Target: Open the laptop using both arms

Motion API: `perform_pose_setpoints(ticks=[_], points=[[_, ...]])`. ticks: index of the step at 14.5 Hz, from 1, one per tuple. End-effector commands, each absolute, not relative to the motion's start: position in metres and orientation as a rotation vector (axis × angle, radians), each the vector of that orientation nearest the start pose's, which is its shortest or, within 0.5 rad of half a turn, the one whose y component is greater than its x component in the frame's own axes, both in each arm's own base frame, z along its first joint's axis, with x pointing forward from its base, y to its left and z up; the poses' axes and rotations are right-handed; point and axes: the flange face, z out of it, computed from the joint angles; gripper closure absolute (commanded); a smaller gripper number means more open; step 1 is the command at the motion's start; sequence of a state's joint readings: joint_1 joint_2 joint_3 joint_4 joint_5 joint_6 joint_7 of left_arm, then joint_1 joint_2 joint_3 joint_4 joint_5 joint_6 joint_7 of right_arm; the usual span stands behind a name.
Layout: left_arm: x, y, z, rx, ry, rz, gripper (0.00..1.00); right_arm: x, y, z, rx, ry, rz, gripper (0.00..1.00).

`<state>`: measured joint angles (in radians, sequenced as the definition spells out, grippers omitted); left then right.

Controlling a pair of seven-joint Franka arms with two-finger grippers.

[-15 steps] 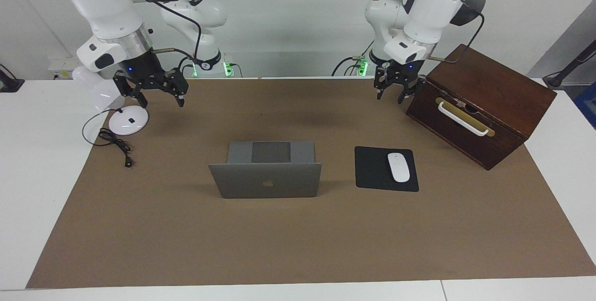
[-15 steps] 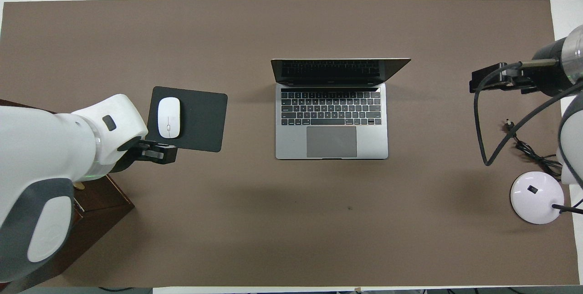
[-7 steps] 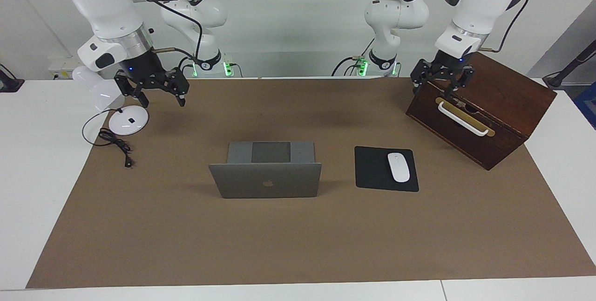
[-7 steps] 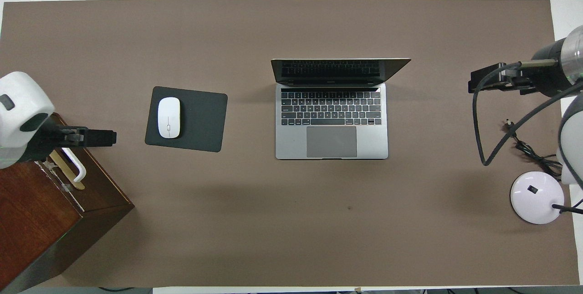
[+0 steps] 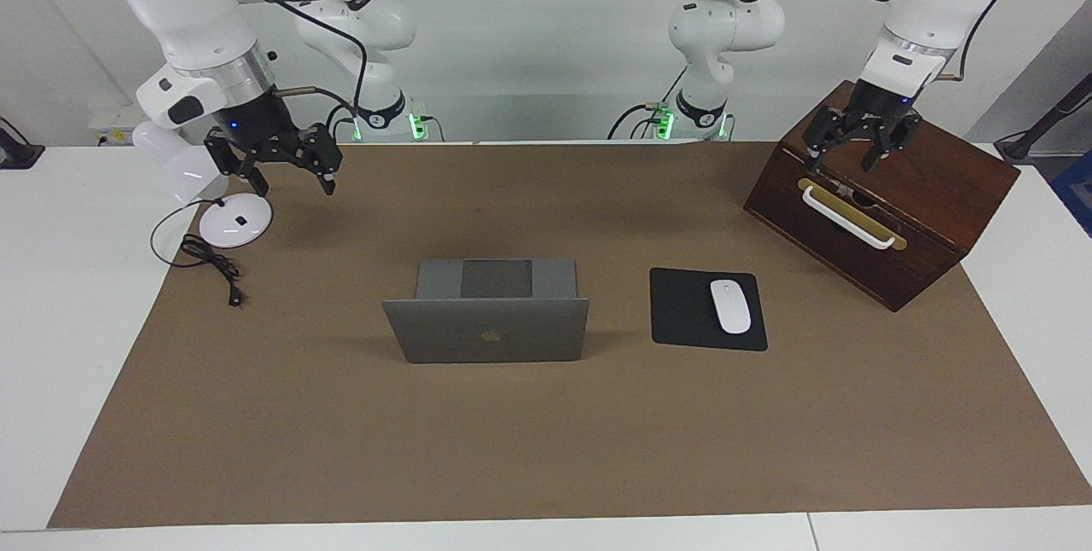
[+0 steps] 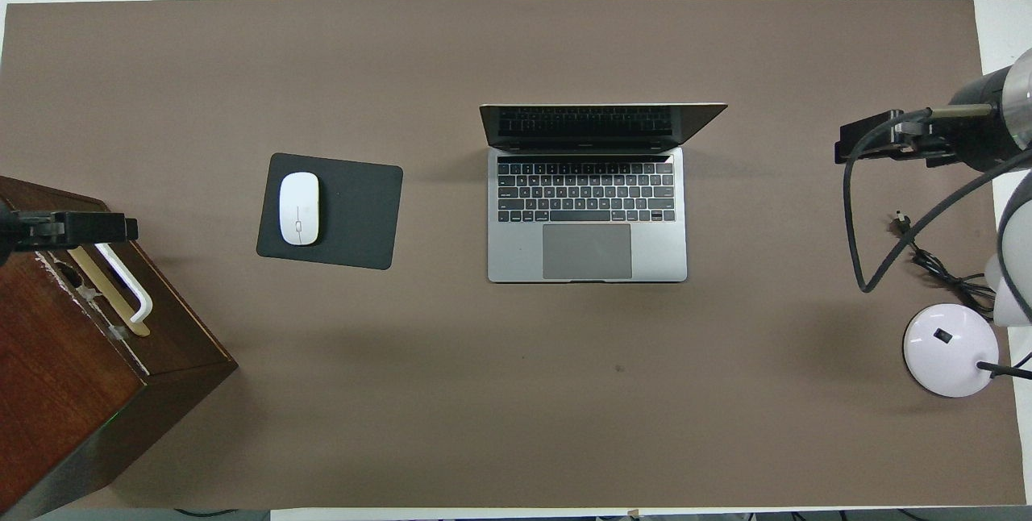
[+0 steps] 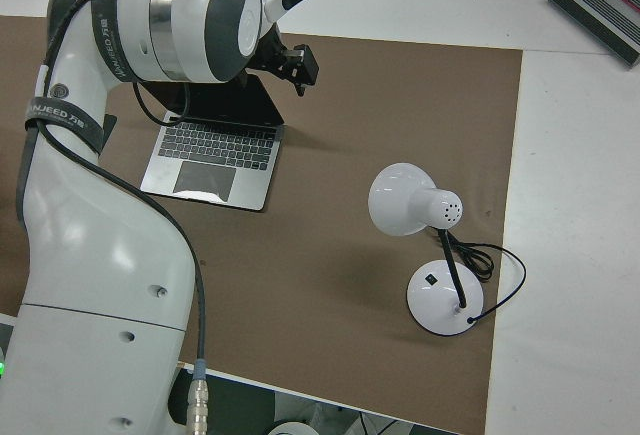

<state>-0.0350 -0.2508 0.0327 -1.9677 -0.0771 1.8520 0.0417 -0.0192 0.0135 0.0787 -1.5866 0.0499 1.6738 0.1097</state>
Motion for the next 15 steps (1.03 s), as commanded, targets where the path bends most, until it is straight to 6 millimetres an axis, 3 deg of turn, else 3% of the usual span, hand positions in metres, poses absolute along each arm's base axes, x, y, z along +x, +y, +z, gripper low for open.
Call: perform_pose_setpoints(ticks=[1,3,7,11,15], points=[[0.508,-0.001,0.605,-3.214,0.041,-0.169,0.00,0.565,0.040,0.619,-3.077,0.054,-0.123,0.01],[0.518,0.006,0.620,-3.215,0.025,-0.145,0.00,0.562,0.034,0.620,-3.078,0.046,-0.108,0.01],[0.535,0.015,0.652,-3.217,0.006,-0.112,0.00,0.558,-0.001,0.617,-3.085,0.089,-0.058,0.01],[0.556,0.018,0.648,-3.216,0.003,-0.045,0.00,0.549,-0.012,0.616,-3.116,0.075,0.014,0.01],[0.559,0.016,0.633,-3.217,0.005,-0.015,0.00,0.545,-0.017,0.614,-3.161,0.092,0.056,0.01]])
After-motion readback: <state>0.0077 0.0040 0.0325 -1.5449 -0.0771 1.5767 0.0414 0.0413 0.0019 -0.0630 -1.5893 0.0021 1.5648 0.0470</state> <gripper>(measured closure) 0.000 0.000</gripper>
